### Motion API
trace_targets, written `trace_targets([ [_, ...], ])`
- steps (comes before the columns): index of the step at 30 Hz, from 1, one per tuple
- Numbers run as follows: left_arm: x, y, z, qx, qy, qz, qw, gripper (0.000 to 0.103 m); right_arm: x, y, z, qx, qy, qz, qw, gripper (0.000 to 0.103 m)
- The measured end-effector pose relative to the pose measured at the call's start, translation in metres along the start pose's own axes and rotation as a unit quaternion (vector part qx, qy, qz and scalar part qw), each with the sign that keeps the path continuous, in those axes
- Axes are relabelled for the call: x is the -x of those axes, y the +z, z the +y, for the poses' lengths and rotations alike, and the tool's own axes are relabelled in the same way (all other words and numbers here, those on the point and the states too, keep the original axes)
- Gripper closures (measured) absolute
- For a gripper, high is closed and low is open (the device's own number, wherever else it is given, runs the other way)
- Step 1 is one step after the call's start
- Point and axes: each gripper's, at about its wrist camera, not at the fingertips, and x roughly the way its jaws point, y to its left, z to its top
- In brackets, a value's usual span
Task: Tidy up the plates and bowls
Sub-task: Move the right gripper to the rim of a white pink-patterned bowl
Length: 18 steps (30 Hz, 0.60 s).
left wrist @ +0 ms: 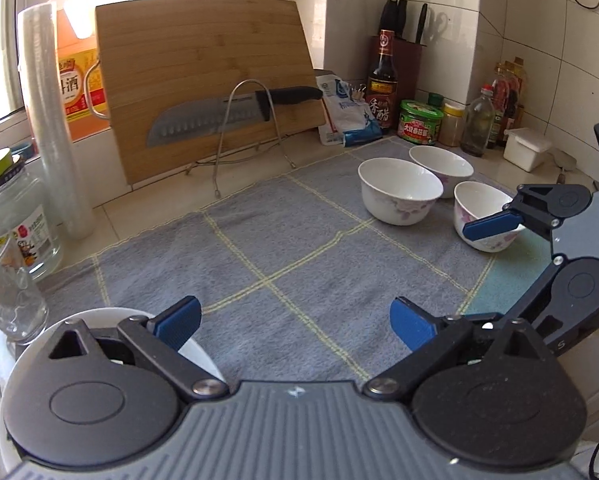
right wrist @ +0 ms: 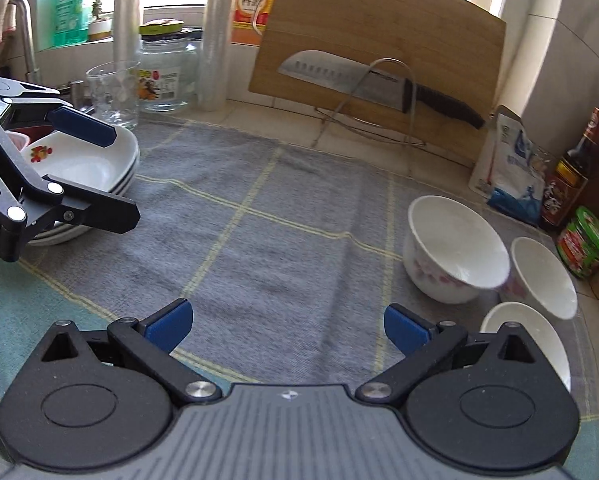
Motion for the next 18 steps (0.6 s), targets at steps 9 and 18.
trace_targets([
  [9,-0.06,0.038,-0.048,0.002,0.018,-0.019,0.9996,0.003,0.001,0.012,-0.09,0.023,-0.007,-0.015,1.0,0.0],
  [18,-0.118,0.057,-0.091,-0.026,0.027,-0.013,0.9992,0.003,-0.034,0.031,-0.161,0.031,0.053,-0.008,0.998,0.0],
])
